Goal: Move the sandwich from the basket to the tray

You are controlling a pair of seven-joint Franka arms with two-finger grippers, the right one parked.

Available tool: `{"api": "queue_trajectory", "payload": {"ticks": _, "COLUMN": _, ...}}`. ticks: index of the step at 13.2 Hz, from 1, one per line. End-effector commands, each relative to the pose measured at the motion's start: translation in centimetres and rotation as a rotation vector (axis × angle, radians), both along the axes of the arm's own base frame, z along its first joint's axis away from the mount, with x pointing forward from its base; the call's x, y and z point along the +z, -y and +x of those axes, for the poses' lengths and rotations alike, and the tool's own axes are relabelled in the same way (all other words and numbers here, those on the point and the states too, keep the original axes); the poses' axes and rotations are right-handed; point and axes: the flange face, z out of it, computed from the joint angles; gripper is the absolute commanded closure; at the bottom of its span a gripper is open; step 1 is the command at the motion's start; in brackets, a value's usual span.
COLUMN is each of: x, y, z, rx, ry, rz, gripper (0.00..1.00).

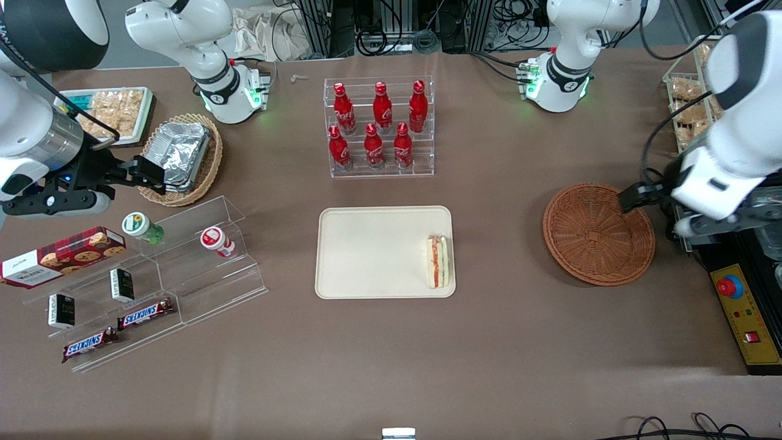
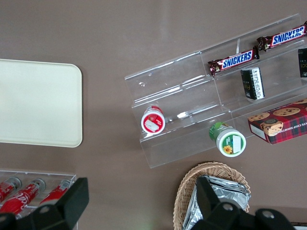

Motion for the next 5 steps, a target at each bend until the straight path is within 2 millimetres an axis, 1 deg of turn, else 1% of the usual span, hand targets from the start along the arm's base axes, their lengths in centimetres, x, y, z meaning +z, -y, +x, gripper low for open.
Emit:
{"api": "queue_trajectory", "payload": {"ticks": 1, "x": 0.0, "y": -2.8, "z": -1.1, "rx": -0.076, "ry": -0.008, "rz": 0.007, "gripper": 0.00}}
{"api": "queue_trajectory", "payload": {"ticks": 2, "x": 1.0, "y": -2.9, "z": -0.7, "rx": -0.074, "ry": 0.009, "rz": 0.013, "gripper": 0.00}}
{"api": "queue_trajectory", "payload": {"ticks": 3, "x": 1.2, "y": -3.0, "z": -0.6, "rx": -0.081, "ry": -0.014, "rz": 0.013, "gripper": 0.00}}
{"api": "queue_trajectory", "payload": {"ticks": 5, "x": 0.9, "y": -2.7, "z": -0.3, "rx": -0.088, "ry": -0.036, "rz": 0.013, "gripper": 0.00}}
